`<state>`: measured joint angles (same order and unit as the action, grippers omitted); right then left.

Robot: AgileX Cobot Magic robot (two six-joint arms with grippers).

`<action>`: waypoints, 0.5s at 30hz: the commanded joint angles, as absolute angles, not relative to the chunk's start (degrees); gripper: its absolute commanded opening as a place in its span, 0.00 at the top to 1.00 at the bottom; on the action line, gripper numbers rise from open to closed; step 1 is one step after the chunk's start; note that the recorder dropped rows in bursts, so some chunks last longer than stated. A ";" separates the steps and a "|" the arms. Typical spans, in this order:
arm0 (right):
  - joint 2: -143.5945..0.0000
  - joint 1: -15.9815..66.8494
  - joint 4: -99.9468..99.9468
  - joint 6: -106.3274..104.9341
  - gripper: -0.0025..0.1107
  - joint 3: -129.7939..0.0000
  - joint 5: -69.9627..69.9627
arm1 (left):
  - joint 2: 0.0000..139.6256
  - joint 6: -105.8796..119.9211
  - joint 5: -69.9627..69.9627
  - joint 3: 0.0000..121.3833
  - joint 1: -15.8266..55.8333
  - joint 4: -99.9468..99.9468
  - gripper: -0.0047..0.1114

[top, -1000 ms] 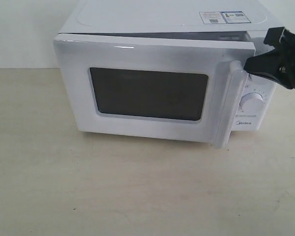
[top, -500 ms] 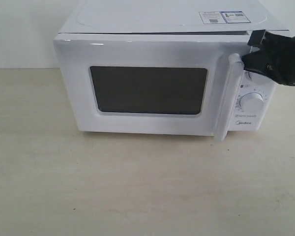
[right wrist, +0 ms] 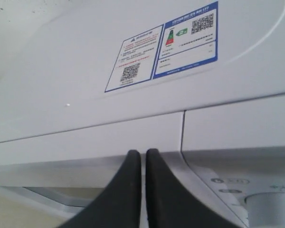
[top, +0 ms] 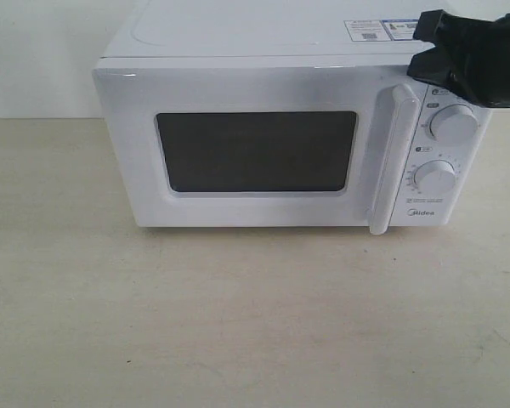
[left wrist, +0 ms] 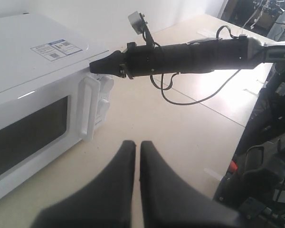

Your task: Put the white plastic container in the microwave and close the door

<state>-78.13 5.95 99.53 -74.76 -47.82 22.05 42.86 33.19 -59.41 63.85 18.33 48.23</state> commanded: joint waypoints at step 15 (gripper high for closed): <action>-32.59 5.89 32.65 -24.81 0.98 -34.38 27.26 | 42.69 28.66 -51.32 60.49 18.56 50.72 0.92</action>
<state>-39.17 6.07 37.81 -28.81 -38.99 26.46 42.86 29.59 -52.15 62.18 18.33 48.92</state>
